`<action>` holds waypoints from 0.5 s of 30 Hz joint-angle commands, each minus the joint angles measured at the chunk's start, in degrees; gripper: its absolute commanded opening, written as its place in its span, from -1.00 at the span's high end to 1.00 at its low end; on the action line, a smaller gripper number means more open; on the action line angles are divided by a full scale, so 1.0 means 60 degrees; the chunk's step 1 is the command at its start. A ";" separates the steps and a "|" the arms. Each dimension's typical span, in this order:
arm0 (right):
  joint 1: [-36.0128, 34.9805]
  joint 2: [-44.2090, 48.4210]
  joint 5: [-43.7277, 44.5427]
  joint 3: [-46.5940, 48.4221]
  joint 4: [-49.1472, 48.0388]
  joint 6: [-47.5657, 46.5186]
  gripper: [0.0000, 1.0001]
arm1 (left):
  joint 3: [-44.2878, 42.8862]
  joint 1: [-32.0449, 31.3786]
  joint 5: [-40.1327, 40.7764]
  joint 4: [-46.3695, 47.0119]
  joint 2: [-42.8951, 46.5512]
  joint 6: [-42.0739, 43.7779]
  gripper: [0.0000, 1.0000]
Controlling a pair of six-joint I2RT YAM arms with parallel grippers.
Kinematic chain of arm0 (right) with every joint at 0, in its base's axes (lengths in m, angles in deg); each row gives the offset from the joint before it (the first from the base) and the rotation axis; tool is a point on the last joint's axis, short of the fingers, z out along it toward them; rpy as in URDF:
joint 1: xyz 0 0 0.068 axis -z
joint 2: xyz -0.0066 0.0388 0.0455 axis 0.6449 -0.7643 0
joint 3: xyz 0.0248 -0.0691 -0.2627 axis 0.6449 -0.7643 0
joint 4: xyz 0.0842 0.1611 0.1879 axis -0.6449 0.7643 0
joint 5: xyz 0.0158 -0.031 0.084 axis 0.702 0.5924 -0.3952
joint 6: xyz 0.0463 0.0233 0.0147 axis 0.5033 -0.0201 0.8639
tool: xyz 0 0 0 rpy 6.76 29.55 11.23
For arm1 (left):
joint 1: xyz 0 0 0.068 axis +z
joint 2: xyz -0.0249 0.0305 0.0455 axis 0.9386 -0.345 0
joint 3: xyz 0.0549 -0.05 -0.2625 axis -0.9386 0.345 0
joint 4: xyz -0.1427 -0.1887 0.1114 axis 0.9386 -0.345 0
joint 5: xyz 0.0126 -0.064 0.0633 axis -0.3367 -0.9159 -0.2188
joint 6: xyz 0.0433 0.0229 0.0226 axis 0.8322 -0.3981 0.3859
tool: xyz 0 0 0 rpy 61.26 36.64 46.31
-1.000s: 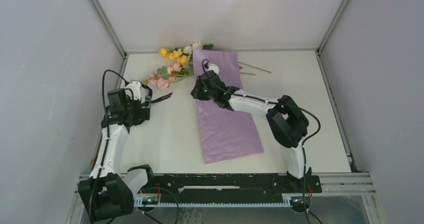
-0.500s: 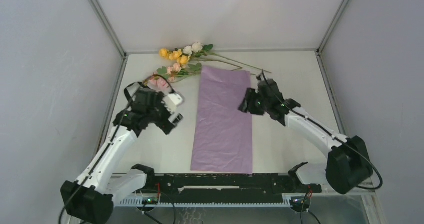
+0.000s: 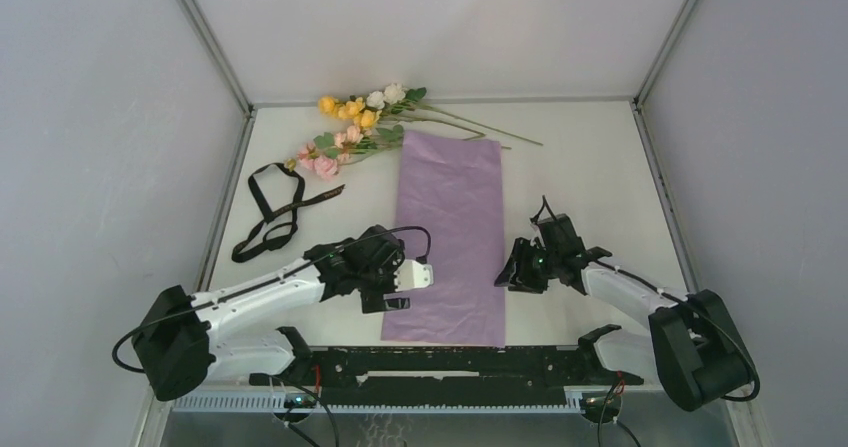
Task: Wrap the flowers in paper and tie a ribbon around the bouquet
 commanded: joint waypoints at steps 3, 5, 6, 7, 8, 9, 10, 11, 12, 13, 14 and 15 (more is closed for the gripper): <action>0.0104 -0.0482 -0.1235 -0.0257 -0.1735 0.0280 0.08 | 0.0275 -0.0159 0.0937 0.1661 -0.0587 0.0086 -0.94; 0.0097 -0.0437 -0.1434 -0.0266 -0.1833 0.0336 0.15 | 0.0381 -0.0170 0.1060 0.1902 -0.0783 0.0097 -0.93; 0.0087 -0.0370 -0.1485 -0.0266 -0.1842 0.0347 0.18 | 0.0422 -0.0183 0.1137 0.1997 -0.0883 0.0100 -0.93; 0.0088 -0.0266 -0.1506 -0.0269 -0.1840 0.0383 0.21 | 0.0478 -0.0185 0.1198 0.2092 -0.0993 0.0100 -0.93; 0.0083 -0.0151 -0.1528 -0.0266 -0.1817 0.0413 0.23 | 0.0524 -0.0185 0.1244 0.2171 -0.1100 0.0104 -0.93; 0.0069 -0.0004 -0.1529 -0.0271 -0.1804 0.0447 0.25 | 0.0564 -0.0185 0.1292 0.2252 -0.1187 0.0101 -0.92; 0.0055 0.0133 -0.1511 -0.0259 -0.1778 0.0507 0.26 | 0.0575 -0.0200 0.1335 0.2305 -0.1307 0.0088 -0.92; 0.0023 0.0256 -0.1491 -0.0274 -0.1757 0.0557 0.27 | 0.0582 -0.0203 0.1358 0.2333 -0.1416 0.0066 -0.91; -0.0028 0.0374 -0.1468 -0.0263 -0.1759 0.0587 0.28 | 0.0595 -0.0200 0.1379 0.2386 -0.1515 0.0047 -0.91; -0.0086 0.0451 -0.1433 -0.0278 -0.1784 0.0618 0.28 | 0.0597 -0.0207 0.1384 0.2417 -0.1616 0.0024 -0.90; -0.0144 0.0487 -0.1455 -0.0304 -0.1922 0.0672 0.28 | 0.0597 -0.0208 0.1392 0.2457 -0.1723 0.0002 -0.90; -0.0205 0.0473 -0.1520 -0.0314 -0.1984 0.0719 0.29 | 0.0597 -0.0204 0.1398 0.2495 -0.1799 -0.0012 -0.89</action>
